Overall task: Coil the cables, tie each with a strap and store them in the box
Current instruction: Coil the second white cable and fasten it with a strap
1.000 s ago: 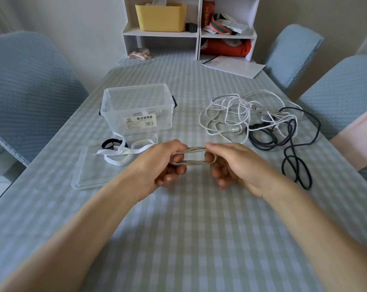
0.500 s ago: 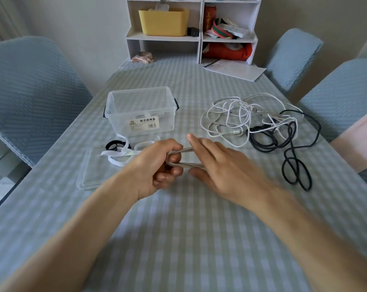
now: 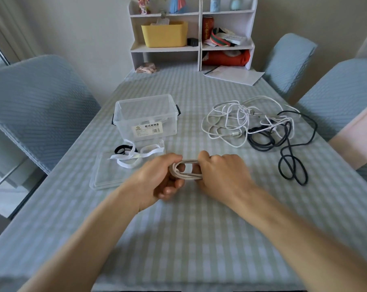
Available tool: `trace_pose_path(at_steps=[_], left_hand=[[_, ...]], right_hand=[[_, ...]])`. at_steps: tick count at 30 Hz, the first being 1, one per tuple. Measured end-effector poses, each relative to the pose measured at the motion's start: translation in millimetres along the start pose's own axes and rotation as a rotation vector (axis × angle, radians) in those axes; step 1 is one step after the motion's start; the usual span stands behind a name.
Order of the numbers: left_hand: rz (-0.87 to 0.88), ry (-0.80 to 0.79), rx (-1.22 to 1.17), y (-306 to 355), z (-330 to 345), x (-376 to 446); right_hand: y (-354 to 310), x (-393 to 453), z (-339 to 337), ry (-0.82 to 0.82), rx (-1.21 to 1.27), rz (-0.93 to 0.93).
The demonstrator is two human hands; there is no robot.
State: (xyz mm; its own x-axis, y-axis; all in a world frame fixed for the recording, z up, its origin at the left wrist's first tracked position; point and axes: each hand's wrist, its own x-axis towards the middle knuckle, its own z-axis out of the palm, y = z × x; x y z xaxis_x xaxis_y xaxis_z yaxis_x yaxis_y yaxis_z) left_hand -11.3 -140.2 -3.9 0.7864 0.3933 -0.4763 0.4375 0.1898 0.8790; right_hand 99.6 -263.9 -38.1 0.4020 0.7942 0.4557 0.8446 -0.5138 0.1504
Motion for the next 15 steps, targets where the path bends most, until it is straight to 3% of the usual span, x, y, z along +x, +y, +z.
trace_pose_path(at_steps=[3, 7, 9, 12, 15], left_hand=[[0.215, 0.144, 0.135, -5.0, -9.0, -16.2], [0.682, 0.410, 1.083, -21.5, -17.5, -36.2], [0.797, 0.532, 1.453, -27.6, -11.6, -32.7], [0.663, 0.633, 1.671, -24.9, -4.3, -37.0], [0.579, 0.706, 1.584, -28.8, -9.6, -40.9]], right_hand=[[-3.9, -2.0, -1.2, -0.014, -0.008, 0.020], [-13.3, -4.6, -6.2, 0.049, 0.039, 0.017], [-23.3, -6.5, -9.3, 0.069, 0.034, 0.005], [-43.5, -9.6, -16.8, 0.073, 0.023, -0.002], [-54.1, -12.1, -20.8, 0.049, 0.005, 0.006]])
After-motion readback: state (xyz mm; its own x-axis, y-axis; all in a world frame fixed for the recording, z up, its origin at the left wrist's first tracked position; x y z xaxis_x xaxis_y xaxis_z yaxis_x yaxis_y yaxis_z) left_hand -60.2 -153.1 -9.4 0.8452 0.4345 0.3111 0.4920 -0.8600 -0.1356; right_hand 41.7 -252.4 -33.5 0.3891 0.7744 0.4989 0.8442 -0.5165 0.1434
